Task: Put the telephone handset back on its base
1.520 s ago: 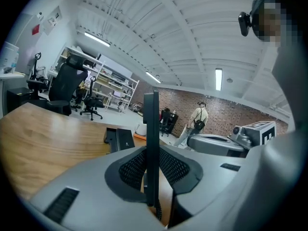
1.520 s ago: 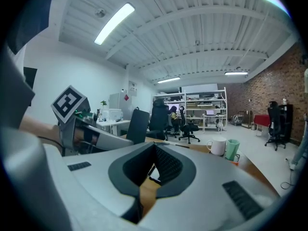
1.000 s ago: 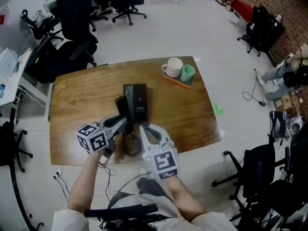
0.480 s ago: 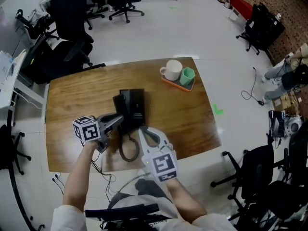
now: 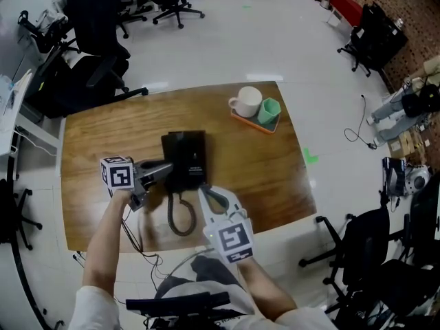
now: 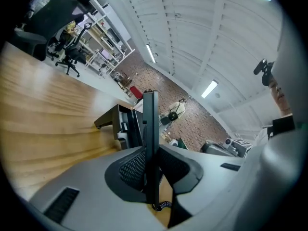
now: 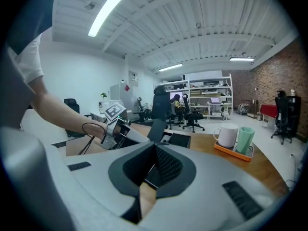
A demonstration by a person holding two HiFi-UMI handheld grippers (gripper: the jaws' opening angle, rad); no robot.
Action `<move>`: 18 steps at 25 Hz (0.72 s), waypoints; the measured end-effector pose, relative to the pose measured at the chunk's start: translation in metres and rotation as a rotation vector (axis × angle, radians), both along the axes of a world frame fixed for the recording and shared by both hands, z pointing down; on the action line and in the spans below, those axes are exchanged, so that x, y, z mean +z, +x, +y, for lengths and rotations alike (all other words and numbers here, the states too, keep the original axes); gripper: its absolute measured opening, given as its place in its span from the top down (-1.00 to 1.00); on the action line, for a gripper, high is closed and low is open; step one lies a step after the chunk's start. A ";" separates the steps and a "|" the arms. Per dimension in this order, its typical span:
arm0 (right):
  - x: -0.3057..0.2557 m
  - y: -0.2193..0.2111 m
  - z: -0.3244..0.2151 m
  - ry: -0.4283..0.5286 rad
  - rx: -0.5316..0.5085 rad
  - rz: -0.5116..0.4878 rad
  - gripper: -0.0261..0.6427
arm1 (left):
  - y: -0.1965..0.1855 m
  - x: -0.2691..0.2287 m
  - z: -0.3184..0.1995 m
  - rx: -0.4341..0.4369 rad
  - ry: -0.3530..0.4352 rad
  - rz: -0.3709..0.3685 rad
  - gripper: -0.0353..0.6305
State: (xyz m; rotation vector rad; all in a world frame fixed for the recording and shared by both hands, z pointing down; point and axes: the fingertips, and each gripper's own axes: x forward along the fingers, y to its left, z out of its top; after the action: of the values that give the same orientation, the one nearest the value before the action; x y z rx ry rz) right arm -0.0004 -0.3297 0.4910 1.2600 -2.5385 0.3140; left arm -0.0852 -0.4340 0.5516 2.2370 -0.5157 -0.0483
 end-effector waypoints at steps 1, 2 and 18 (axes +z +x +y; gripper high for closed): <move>0.002 -0.001 0.000 -0.004 -0.002 0.002 0.91 | 0.000 0.002 -0.002 0.015 -0.014 0.011 0.68; 0.004 -0.002 0.000 -0.008 -0.003 0.004 0.91 | 0.001 0.004 -0.003 0.029 -0.029 0.021 0.68; 0.022 -0.002 -0.007 -0.032 -0.031 0.046 0.91 | 0.006 0.032 -0.025 0.150 -0.164 0.106 0.65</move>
State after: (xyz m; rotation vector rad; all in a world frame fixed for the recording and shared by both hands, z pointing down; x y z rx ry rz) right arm -0.0023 -0.3366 0.5132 1.2007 -2.5020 0.3141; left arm -0.0788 -0.4586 0.5839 2.0930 -0.2834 -0.0449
